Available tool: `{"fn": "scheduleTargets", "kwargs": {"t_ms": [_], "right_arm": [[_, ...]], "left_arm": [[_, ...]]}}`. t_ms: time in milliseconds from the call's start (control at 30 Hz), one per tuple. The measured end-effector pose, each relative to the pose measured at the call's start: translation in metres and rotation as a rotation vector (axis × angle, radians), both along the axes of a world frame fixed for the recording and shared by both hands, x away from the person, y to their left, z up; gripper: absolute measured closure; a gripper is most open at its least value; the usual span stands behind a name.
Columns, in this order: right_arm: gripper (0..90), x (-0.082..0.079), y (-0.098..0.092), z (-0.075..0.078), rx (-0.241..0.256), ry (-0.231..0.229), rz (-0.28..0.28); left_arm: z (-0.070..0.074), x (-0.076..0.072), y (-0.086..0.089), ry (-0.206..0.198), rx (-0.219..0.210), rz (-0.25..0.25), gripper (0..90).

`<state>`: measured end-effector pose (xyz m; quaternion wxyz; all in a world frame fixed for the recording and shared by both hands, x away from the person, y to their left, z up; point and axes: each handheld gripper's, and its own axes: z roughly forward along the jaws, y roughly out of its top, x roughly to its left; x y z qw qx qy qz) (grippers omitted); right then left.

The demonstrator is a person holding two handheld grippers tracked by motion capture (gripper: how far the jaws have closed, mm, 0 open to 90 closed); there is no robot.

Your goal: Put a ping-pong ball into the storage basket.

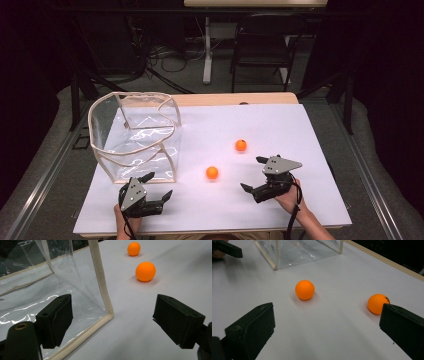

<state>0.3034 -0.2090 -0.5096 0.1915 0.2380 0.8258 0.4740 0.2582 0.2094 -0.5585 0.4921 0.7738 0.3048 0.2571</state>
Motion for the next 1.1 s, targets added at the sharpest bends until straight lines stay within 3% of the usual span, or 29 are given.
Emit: {"fn": "scheduleTargets", "kwargs": {"t_ms": [1100], "right_arm": [[0.0,0.029,0.048,0.005,-0.04,0.039,0.084]], "left_arm": [[0.0,0.001,-0.001,0.0,0.013,-0.008,15.9]]}}
